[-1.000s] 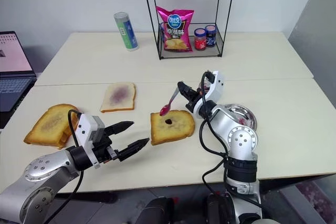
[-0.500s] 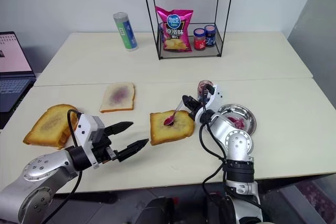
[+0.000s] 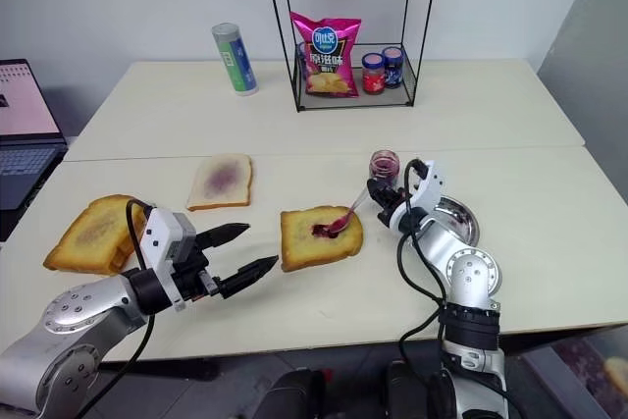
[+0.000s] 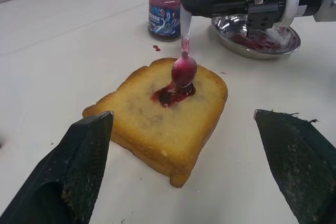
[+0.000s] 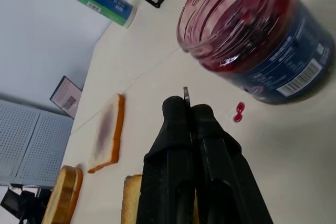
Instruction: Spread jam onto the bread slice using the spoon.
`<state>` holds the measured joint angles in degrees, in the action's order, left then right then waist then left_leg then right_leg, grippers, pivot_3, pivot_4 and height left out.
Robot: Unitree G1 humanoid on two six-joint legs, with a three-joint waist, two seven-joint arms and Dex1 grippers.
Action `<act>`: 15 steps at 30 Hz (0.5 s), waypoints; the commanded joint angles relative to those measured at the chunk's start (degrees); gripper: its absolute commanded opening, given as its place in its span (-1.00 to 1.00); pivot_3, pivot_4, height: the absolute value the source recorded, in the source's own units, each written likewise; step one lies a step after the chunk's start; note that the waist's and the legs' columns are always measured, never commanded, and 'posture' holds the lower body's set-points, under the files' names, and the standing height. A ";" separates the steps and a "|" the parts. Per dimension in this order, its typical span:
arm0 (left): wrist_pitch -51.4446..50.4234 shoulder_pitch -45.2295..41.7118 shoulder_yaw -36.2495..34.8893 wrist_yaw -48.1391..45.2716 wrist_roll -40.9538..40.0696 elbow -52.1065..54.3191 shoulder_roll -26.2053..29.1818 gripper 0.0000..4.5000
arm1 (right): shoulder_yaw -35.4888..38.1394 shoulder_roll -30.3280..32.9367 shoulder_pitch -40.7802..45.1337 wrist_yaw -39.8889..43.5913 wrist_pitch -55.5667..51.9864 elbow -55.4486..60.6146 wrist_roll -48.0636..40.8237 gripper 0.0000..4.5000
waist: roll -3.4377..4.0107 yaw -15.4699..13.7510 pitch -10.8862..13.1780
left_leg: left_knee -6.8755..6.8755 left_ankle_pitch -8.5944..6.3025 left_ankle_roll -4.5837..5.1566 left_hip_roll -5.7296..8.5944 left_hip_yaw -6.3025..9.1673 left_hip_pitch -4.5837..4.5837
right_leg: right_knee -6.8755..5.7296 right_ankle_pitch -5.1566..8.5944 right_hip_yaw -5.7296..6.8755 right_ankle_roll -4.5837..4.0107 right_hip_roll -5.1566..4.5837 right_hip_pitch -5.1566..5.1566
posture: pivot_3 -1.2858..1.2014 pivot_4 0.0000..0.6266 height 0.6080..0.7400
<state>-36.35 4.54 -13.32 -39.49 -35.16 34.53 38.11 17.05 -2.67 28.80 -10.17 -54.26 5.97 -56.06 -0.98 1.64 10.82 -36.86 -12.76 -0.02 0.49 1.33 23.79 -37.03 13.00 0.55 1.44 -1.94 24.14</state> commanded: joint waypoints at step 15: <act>1.44 0.12 -0.28 -0.25 0.01 0.67 0.65 1.00 | -4.31 -2.05 2.01 2.08 1.69 -1.46 -1.22 -0.99 | 0.00 0.01 0.00 | 0.00 0.00 0.00 -0.05 0.01 0.00 | 0.00 -0.01 0.00 -0.02 0.07 0.00 | 0.03 -0.52 1.00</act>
<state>-35.78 4.46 -13.18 -39.51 -35.06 33.70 38.11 13.72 -5.64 31.09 -10.28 -53.71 3.97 -58.80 -0.98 1.65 10.82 -36.86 -12.76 -0.02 0.45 1.35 23.79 -37.02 12.99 0.55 1.41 -1.87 24.14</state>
